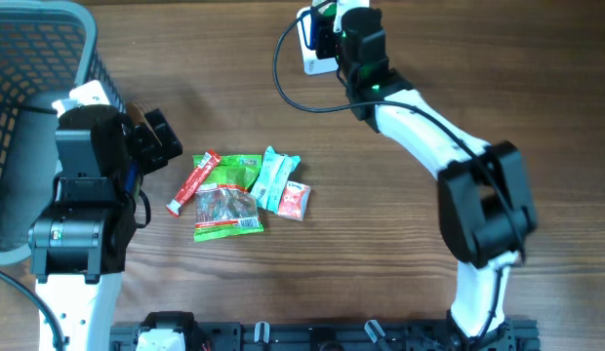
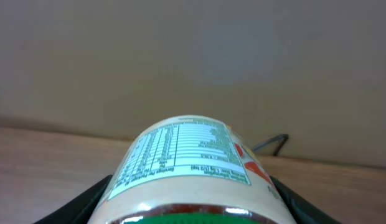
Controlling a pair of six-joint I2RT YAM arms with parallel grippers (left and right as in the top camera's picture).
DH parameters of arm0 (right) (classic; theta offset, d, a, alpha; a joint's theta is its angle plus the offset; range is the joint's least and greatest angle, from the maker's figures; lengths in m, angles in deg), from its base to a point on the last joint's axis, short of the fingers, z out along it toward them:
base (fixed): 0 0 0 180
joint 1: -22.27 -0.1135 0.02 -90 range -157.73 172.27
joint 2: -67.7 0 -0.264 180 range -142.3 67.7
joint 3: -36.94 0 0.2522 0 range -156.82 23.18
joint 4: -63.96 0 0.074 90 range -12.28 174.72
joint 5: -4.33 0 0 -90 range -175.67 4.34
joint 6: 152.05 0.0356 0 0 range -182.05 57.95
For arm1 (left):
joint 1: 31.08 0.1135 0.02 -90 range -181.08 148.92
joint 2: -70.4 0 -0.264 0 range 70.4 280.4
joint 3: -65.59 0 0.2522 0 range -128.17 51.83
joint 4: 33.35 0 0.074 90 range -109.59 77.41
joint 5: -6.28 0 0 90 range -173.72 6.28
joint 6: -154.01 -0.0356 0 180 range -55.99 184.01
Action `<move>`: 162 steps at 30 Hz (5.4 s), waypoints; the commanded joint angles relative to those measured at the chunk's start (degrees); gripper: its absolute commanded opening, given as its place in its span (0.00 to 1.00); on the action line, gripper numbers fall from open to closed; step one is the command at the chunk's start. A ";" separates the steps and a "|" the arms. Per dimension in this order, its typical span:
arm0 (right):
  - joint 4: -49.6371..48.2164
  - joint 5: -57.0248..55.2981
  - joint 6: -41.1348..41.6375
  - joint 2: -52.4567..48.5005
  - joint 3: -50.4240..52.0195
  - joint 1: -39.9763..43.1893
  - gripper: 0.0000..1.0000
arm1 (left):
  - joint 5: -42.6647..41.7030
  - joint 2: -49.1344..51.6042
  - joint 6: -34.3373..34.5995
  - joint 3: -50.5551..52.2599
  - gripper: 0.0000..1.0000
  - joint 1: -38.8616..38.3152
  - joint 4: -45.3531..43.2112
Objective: Scan the item barcode
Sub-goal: 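Hold the jar label facing the white scanner, then carry the jar right and set it down on the table, then move the right gripper left over the red-white Kleenex tissue pack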
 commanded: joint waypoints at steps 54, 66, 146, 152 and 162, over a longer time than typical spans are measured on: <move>-16.79 7.91 9.97 -9.07 -7.34 2.89 0.19 | 0.50 0.04 -0.28 -0.79 1.00 0.33 -0.17; 40.85 8.28 9.35 23.23 -7.34 12.07 0.16 | 0.52 0.04 -0.28 -0.79 1.00 0.33 -0.17; 60.63 22.93 30.84 18.29 8.11 -14.95 0.91 | 0.52 0.04 -0.28 -0.79 1.00 0.33 -0.17; 62.36 22.97 33.29 14.91 8.13 -14.95 0.72 | 0.52 0.04 -0.28 -0.79 1.00 0.33 -0.17; 67.73 22.97 31.61 11.02 8.13 -14.95 0.33 | 0.50 0.04 -0.28 -0.79 1.00 0.33 -0.17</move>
